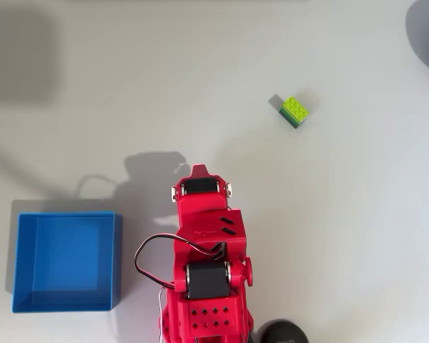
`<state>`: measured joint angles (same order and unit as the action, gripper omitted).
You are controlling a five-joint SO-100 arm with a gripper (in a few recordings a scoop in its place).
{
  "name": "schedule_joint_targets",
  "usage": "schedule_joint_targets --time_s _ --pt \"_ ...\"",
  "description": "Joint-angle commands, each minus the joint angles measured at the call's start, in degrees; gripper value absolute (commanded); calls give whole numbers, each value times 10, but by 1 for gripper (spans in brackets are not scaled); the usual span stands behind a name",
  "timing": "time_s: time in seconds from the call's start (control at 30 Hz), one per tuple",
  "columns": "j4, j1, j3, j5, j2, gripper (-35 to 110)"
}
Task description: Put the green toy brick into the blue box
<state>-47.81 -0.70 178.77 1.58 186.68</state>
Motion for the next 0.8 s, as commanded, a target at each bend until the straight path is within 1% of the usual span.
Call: schedule_joint_targets --time_s 0.0,0.77 --pt "-3 -10 8 6 9 0" --pt "-3 -12 8 2 9 0"
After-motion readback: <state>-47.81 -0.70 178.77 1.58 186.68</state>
